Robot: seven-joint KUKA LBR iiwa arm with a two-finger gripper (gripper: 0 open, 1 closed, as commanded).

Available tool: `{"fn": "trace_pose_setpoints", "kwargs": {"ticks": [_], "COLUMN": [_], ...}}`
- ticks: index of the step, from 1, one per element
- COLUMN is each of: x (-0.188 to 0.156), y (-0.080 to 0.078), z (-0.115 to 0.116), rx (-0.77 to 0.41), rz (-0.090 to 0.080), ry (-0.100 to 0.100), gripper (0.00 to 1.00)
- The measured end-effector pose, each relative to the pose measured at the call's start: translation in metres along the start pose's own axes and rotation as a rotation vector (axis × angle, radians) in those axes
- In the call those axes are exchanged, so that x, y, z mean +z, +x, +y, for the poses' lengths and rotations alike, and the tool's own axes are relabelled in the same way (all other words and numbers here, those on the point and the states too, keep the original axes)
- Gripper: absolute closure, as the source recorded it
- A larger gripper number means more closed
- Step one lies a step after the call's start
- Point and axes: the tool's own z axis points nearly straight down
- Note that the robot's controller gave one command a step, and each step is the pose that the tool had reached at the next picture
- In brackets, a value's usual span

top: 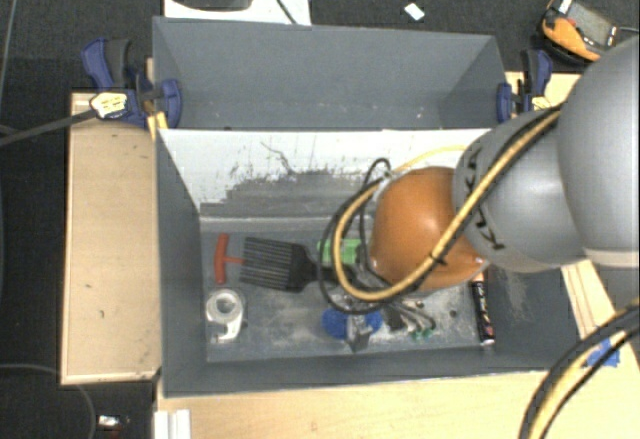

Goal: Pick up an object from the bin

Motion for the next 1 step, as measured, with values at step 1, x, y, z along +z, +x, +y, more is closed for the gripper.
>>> {"fn": "trace_pose_setpoints", "kwargs": {"ticks": [1], "x": [-0.0004], "y": [0.0001], "z": [0.0000], "rx": [0.000], "rz": [0.000], "ry": [0.000], "gripper": [1.00]}}
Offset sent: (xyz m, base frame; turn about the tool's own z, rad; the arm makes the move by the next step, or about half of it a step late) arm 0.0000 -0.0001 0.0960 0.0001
